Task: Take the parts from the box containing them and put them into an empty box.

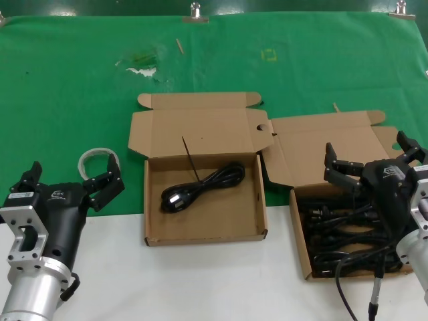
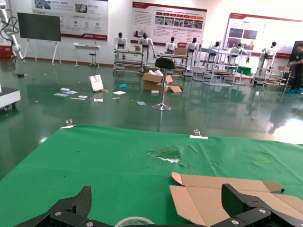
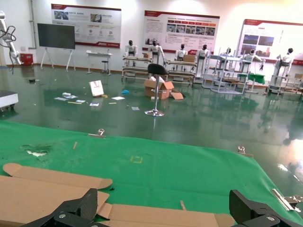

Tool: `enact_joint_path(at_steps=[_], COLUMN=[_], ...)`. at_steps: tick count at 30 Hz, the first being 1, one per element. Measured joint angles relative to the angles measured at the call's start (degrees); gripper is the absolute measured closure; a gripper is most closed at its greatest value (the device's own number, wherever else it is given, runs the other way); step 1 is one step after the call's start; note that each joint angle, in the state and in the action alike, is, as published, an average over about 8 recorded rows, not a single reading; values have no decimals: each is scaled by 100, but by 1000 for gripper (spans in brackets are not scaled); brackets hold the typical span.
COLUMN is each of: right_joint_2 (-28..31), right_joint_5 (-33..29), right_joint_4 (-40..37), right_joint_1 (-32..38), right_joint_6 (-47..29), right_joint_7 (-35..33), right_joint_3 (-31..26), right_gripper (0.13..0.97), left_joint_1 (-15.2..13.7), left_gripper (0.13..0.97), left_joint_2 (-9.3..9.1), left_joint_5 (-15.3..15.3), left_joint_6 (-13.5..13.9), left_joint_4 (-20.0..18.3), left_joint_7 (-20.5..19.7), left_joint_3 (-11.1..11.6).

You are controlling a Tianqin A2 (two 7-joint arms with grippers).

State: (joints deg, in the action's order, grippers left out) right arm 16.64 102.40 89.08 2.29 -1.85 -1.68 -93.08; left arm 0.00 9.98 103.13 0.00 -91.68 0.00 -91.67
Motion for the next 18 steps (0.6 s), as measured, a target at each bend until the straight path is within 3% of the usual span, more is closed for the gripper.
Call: enact_joint_path(at_steps=[18], right_joint_2=[0], right_joint_5=[0], right_joint_4=[0], right_joint_1=[0], right_joint_6=[0], right_joint_7=[0], right_joint_3=[0], right_gripper=[129], left_joint_1=[0], left_gripper=[132], left_joint_2=[0], left_joint_5=[0], left_joint_6=[0], left_joint_4=[1], left_joint_7=[0], left_joint_3=[0])
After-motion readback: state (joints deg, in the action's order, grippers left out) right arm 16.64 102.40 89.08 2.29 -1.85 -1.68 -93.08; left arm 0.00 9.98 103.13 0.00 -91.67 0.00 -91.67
